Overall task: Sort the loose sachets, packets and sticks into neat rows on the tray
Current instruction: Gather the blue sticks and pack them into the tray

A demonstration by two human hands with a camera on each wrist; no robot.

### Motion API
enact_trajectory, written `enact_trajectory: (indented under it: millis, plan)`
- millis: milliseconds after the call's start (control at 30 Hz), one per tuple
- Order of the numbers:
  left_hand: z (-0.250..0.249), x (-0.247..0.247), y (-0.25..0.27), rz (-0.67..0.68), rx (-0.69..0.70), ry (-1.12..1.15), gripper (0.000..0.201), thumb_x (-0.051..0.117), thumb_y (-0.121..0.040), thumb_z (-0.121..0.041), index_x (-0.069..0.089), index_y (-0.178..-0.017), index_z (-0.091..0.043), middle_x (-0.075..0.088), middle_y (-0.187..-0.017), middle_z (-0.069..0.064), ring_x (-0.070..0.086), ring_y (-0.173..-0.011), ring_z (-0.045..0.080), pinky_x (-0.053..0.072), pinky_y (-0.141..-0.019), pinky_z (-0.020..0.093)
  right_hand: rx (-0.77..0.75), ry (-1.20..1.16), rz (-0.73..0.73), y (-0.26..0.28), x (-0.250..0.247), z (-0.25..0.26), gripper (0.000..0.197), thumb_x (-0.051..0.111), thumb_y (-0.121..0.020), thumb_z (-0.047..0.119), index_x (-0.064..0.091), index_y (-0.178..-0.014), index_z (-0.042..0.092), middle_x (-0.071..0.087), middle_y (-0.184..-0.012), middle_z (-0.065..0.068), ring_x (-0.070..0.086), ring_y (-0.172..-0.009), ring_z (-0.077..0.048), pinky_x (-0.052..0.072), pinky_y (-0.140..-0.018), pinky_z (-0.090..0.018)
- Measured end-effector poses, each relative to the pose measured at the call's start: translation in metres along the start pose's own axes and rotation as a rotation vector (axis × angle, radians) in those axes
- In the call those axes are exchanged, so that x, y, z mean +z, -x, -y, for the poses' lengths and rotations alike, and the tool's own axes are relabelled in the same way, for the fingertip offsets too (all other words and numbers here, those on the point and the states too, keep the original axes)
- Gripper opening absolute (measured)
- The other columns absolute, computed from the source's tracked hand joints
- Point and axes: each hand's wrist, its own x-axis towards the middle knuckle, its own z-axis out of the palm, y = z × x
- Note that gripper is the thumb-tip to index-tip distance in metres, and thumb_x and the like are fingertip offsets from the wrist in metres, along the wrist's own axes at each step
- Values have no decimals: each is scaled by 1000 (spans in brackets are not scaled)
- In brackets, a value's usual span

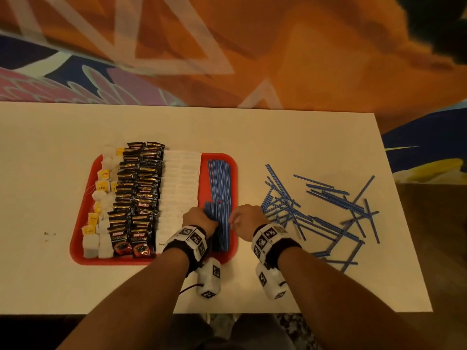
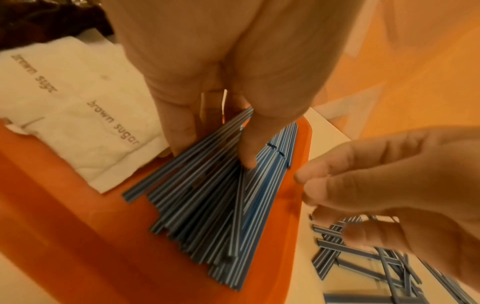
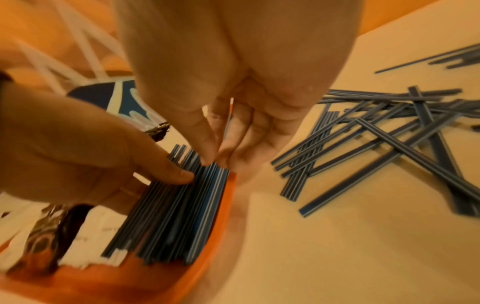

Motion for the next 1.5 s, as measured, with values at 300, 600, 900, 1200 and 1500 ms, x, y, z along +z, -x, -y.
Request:
enact_trajectory:
  millis: [300, 600, 900, 1200, 1500]
  plan:
    - [8, 4, 0, -97, 104, -10, 16, 71, -84, -16, 67, -98, -10, 71, -101, 13, 67, -91, 32, 52, -70, 32, -335, 414, -26, -2, 31, 8, 35, 68, -88, 21, 65, -122, 20, 56, -125, 2, 46, -121, -21, 36, -103, -36]
    - [21, 1, 4, -140, 247, -64, 22, 64, -85, -5, 59, -106, -9, 65, -104, 13, 63, -94, 33, 47, -73, 31, -393, 569, -102, 5, 43, -1, 50, 67, -86, 34, 53, -131, 18, 42, -141, -1, 31, -133, -22, 22, -110, -40]
    - [28, -9, -6, -171, 600, -597, 38, 57, -91, -15, 55, -129, -17, 56, -130, 4, 47, -117, 28, 44, -92, 39, -394, 638, -89, 4, 44, -1, 60, 69, -85, 33, 48, -139, 19, 38, -150, -2, 27, -141, -21, 20, -113, -44]
    - [40, -12, -7, -145, 766, -748, 55, 60, -90, -30, 46, -143, -22, 47, -145, -1, 39, -130, 27, 33, -103, 42, -400, 677, -69, 3, 39, 2, 56, 71, -84, 27, 50, -135, 18, 40, -146, -6, 31, -138, -25, 23, -114, -46]
    - [5, 9, 7, -140, 940, -601, 34, 62, -87, -17, 66, -118, -4, 61, -119, 16, 54, -111, 37, 47, -96, 45, -265, 408, -154, 16, 15, -20, 45, 61, -90, 21, 52, -134, 18, 49, -138, -2, 40, -132, -25, 27, -113, -39]
